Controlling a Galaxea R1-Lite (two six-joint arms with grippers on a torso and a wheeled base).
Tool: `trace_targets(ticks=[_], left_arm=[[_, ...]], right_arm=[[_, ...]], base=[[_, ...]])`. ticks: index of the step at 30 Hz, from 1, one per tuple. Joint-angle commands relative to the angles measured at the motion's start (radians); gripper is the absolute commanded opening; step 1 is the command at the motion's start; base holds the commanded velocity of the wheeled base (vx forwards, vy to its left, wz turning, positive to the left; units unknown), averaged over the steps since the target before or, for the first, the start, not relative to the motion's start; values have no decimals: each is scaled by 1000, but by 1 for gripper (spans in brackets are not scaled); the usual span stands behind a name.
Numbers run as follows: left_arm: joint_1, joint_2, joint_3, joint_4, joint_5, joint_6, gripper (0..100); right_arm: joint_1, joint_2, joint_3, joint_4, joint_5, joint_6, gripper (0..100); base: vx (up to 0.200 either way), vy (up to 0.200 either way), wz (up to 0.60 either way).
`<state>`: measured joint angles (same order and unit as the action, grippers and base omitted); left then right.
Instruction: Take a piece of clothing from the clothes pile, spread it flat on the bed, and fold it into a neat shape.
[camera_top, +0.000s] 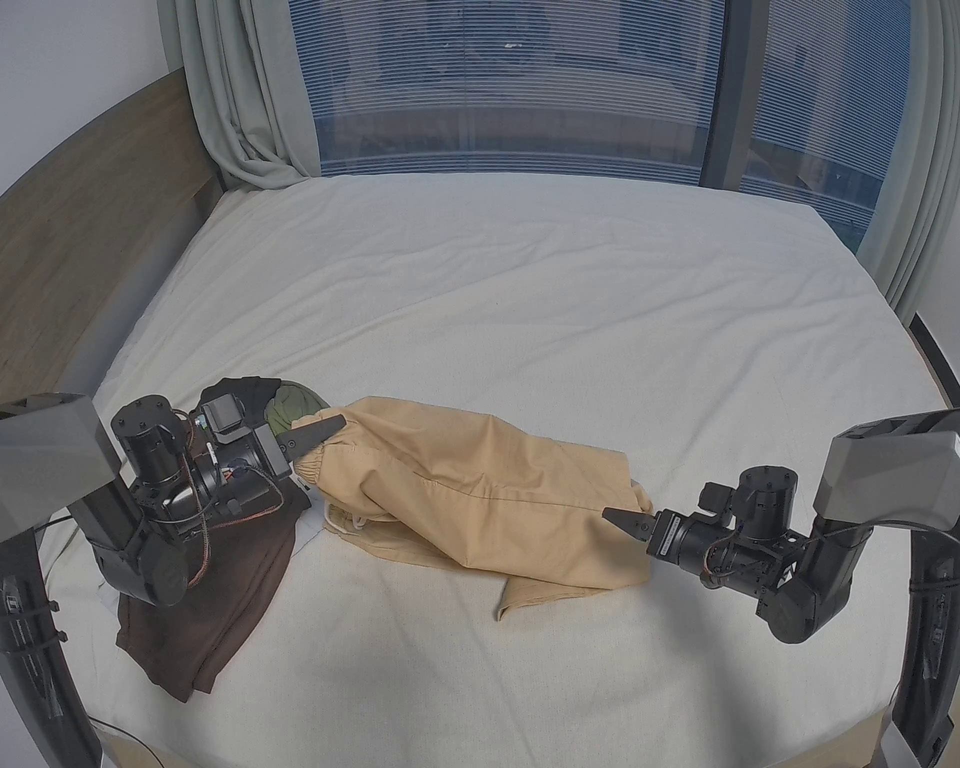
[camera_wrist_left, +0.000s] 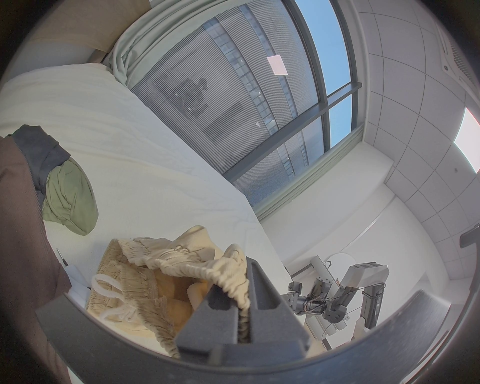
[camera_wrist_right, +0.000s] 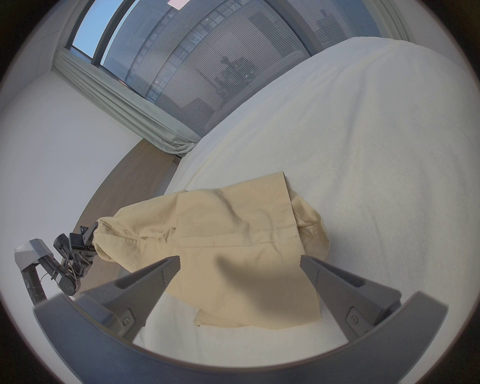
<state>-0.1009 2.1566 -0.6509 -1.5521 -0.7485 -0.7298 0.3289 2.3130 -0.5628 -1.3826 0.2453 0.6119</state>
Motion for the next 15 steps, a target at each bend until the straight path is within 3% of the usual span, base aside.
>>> trace_targets(ticks=[1,5,15], left_arm=[[0,-6,0,0,0,0,0],[-2,-4,5,0,0,0,0],[-5,3,7,0,0,1,0]], right_arm=[[-2,14,-42,16,0,-1,100],[-14,8,-101,91,3,-1,100],[-25,31,-129,91,3,-1,100]], base=[[0,0,0],[0,0,0],[0,0,0]])
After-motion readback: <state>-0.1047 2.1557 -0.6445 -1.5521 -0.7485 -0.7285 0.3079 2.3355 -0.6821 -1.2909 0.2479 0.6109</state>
